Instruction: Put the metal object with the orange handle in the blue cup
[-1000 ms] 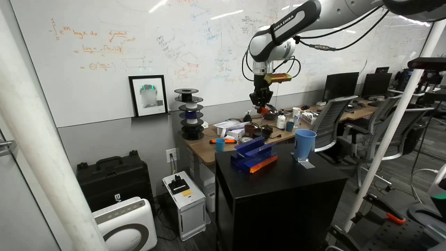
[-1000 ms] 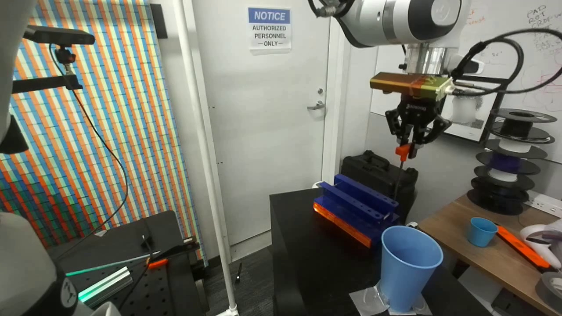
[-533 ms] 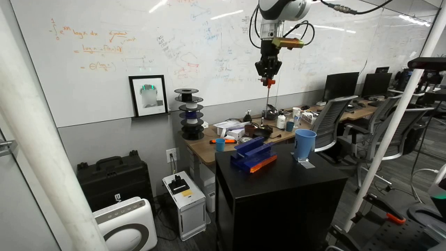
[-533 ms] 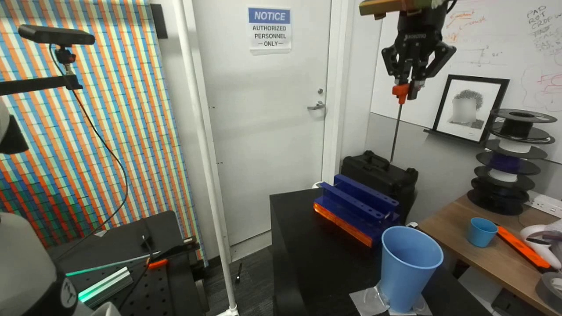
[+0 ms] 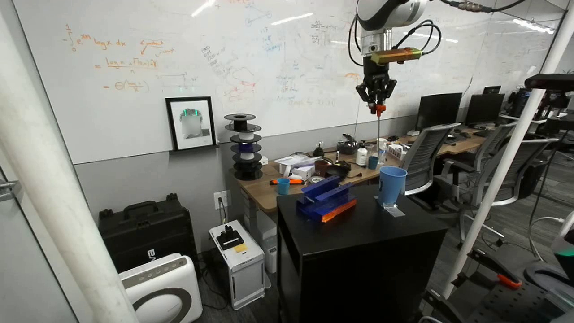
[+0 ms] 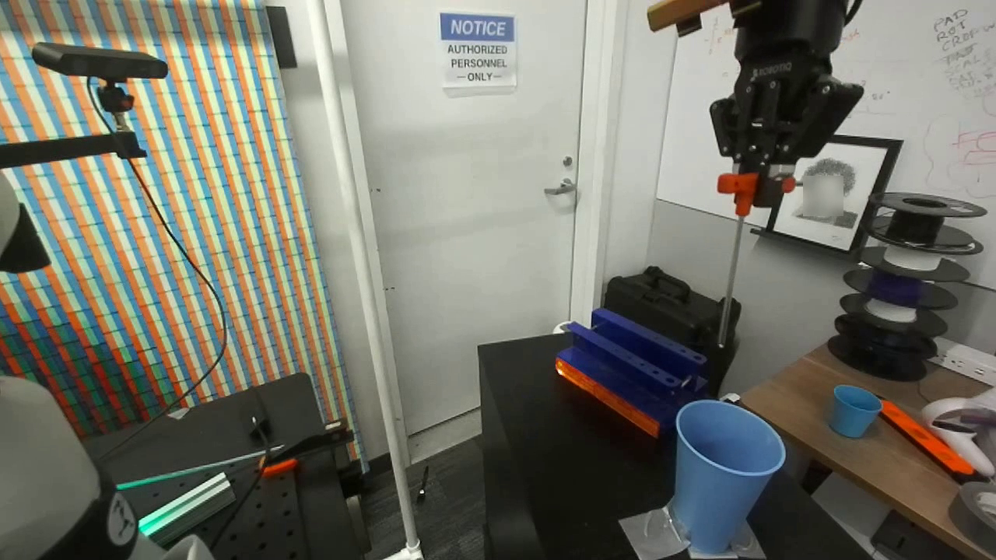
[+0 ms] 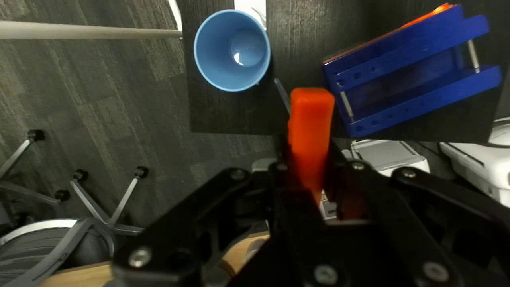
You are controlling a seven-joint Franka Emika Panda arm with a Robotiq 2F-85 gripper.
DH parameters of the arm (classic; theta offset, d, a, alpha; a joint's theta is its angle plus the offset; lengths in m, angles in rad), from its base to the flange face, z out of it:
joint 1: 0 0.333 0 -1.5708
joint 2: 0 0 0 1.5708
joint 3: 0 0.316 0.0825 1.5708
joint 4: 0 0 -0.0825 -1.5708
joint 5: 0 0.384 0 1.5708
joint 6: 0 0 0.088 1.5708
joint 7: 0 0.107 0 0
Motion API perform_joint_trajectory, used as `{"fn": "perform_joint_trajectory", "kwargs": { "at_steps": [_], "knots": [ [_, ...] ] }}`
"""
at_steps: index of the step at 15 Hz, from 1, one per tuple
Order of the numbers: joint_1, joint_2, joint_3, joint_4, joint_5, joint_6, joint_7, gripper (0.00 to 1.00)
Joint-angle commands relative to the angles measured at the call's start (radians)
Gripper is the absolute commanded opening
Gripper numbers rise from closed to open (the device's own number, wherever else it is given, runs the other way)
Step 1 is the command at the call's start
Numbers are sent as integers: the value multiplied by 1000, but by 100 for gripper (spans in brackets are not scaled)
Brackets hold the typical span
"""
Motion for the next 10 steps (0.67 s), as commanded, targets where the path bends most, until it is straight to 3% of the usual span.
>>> {"fn": "perform_joint_trajectory", "kwargs": {
  "at_steps": [1, 10],
  "knots": [
    [-7, -10, -19, -89, -44, 112, 79, 8],
    [-18, 80, -32, -158, -19, 190, 132, 11]
  ]
}}
